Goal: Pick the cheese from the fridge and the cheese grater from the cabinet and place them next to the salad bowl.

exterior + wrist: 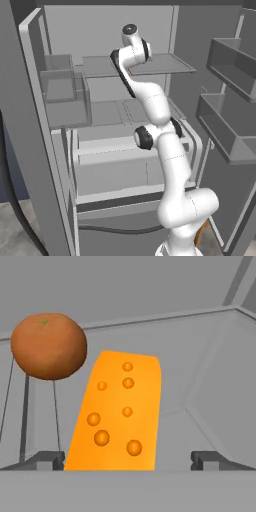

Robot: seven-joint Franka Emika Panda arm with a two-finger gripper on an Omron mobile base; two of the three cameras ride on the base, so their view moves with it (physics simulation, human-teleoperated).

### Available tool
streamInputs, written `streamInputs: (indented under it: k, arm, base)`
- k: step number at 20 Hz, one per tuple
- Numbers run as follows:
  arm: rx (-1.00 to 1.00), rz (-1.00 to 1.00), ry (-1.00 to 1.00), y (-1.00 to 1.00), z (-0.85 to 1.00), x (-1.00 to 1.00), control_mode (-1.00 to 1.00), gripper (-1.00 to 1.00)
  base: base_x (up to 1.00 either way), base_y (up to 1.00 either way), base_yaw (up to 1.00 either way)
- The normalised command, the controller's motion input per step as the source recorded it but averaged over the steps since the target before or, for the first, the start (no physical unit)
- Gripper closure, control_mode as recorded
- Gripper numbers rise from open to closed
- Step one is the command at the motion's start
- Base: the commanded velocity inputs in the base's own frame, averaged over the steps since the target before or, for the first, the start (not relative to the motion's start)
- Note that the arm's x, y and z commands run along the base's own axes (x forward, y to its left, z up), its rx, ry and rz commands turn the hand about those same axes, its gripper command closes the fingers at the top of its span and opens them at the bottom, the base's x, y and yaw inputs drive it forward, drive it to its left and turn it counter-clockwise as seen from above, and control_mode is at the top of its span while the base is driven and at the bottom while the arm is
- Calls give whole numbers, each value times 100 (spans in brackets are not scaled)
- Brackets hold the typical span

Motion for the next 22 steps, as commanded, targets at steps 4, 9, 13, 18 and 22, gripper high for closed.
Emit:
streamInputs:
  k: [4,9,13,18,22]
  arm:
    - [0,0,10,7,0,24,-100,-100]
    - [0,0,2,20,-5,31,-100,-100]
    - [0,0,7,3,-7,7,-100,-100]
    - [1,0,11,0,-16,0,-100,100]
    - [3,0,17,0,-43,0,-100,100]
  base:
    - [0,0,0]
    - [0,0,0]
    - [0,0,0]
    - [0,0,0]
    - [0,0,0]
